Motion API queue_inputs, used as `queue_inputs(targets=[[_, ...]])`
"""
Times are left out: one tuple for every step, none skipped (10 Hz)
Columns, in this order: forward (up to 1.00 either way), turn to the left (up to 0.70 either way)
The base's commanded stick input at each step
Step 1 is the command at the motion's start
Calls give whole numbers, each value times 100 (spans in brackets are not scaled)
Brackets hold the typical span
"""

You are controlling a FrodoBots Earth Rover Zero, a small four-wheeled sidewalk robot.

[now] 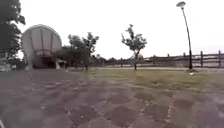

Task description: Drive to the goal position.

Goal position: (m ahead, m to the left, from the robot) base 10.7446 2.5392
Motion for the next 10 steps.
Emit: queue_inputs(targets=[[100, 40], [100, 40], [100, 40], [100, 40], [100, 40], [100, 40], [100, 7], [100, 0], [100, 0], [100, 0]])
